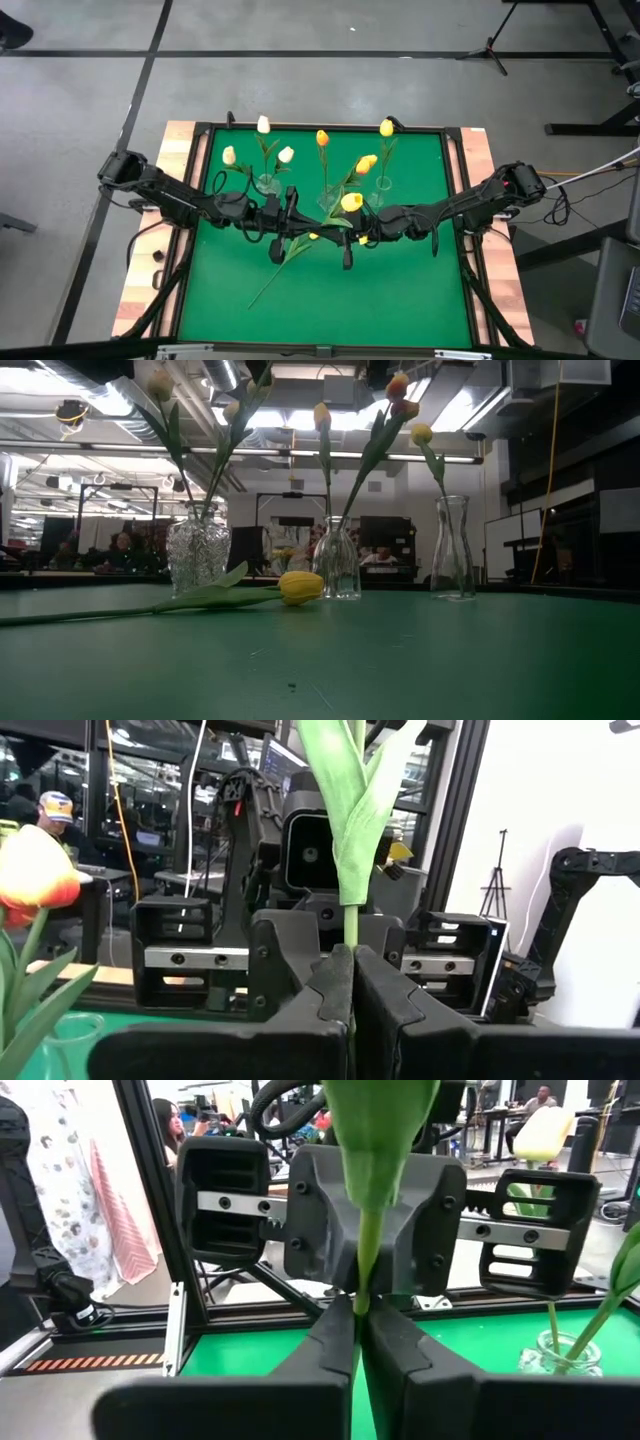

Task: Sort flowers into vase by color
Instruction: Put the right yellow flower into the right transparent vase

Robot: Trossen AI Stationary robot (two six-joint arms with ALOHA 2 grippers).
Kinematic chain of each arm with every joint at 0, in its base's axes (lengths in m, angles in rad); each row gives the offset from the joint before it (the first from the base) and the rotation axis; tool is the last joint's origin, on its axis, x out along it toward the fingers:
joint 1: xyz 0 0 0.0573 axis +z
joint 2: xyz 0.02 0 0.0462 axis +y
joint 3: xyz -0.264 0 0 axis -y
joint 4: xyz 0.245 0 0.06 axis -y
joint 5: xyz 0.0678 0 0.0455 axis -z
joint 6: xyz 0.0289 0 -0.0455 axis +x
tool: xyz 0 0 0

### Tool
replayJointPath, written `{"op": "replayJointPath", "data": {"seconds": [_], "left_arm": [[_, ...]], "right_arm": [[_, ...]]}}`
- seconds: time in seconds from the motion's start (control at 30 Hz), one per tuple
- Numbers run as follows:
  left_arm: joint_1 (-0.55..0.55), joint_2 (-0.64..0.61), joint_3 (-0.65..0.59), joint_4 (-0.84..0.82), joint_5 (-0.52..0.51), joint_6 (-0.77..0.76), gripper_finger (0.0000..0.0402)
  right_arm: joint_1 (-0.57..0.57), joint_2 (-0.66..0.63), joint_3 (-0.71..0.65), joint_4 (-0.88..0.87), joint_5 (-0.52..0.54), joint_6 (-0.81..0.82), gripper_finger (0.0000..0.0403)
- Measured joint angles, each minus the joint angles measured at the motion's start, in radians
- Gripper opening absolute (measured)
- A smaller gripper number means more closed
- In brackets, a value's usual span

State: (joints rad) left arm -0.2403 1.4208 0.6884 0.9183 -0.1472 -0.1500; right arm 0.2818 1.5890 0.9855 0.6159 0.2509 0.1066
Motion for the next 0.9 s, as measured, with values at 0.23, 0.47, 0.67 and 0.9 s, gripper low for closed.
{"op": "replayJointPath", "data": {"seconds": [0.23,0.47,0.67,0.9], "left_arm": [[0.0,0.0,0.0,-0.009,0.001,-0.006,0.0],[0.0,0.0,0.0,-0.011,-0.007,-0.031,0.0009],[-0.012,0.0,0.0,-0.02,0.003,-0.034,0.0059],[-0.017,0.0,0.0,-0.022,0.007,-0.034,0.0115]], "right_arm": [[0.0,0.0,0.0,-0.001,-0.005,0.029,0.0007],[0.0,0.0,0.0,-0.001,-0.003,0.031,0.0005],[0.0,0.0,0.0,-0.006,-0.005,0.034,0.0004],[0.0,0.0,0.0,-0.016,0.001,0.051,0.0003]]}}
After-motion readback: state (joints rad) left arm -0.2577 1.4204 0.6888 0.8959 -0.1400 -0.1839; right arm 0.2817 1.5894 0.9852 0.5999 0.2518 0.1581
